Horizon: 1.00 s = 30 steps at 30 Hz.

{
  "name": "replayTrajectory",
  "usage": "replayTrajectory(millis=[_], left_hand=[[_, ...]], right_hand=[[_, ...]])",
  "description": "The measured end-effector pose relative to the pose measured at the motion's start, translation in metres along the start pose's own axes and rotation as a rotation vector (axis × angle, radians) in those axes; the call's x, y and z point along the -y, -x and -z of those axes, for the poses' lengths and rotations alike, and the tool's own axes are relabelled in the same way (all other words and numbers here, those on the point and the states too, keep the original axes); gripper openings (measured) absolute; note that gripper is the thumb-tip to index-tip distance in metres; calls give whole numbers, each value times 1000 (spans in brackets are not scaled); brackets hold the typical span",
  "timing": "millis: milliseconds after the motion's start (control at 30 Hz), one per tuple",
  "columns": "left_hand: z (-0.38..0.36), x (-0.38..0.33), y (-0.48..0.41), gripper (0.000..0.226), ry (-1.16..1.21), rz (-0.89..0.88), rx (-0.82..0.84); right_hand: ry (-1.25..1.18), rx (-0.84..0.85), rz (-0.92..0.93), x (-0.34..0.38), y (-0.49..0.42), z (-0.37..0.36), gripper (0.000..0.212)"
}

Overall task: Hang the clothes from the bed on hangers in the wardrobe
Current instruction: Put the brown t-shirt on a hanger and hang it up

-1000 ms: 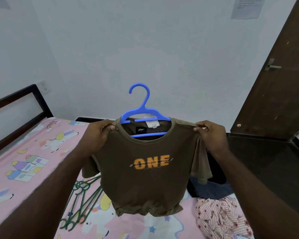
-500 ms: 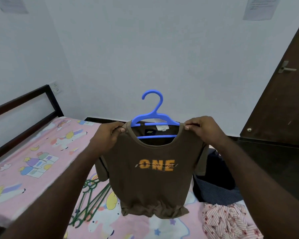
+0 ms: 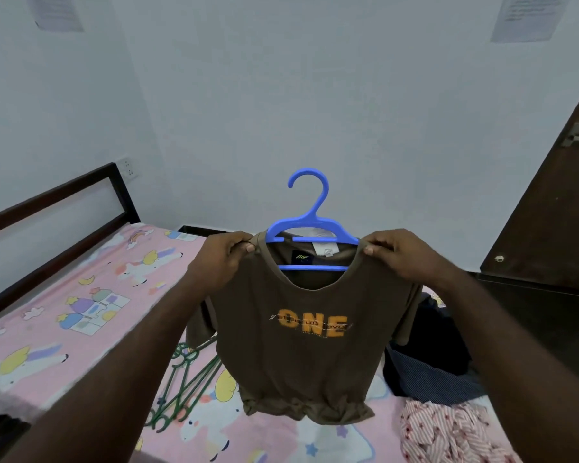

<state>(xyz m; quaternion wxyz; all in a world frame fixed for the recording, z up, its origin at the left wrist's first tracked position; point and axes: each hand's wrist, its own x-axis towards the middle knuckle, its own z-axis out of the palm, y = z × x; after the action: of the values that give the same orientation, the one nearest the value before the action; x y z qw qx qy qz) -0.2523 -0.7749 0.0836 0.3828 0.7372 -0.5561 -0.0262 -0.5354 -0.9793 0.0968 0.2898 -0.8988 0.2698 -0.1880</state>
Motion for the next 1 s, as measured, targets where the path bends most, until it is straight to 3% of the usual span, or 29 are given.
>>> replayTrajectory(millis=[267, 333, 467, 533, 767, 900, 1000], left_hand=[[-11, -11, -7, 10, 11, -58, 34], [-10, -10, -7, 14, 14, -62, 16], [-10, -9, -6, 18, 23, -55, 58], [-12, -12, -6, 22, 39, -67, 48], [-9, -17, -8, 17, 156, -4, 61], [-3, -21, -8, 32, 198, -12, 2], [-3, -22, -8, 31, 162, -26, -11]], right_hand=[[-133, -314, -22, 13, -1, -13, 16], [-149, -236, -37, 16, 2, -7, 12], [-214, 213, -173, 13, 5, 21, 16], [-173, 277, -176, 10, 1, 27, 17], [-271, -160, -60, 16, -1, 12, 17], [-136, -411, 21, 22, 1, -10, 16], [57, -502, 78, 23, 4, -16, 17]])
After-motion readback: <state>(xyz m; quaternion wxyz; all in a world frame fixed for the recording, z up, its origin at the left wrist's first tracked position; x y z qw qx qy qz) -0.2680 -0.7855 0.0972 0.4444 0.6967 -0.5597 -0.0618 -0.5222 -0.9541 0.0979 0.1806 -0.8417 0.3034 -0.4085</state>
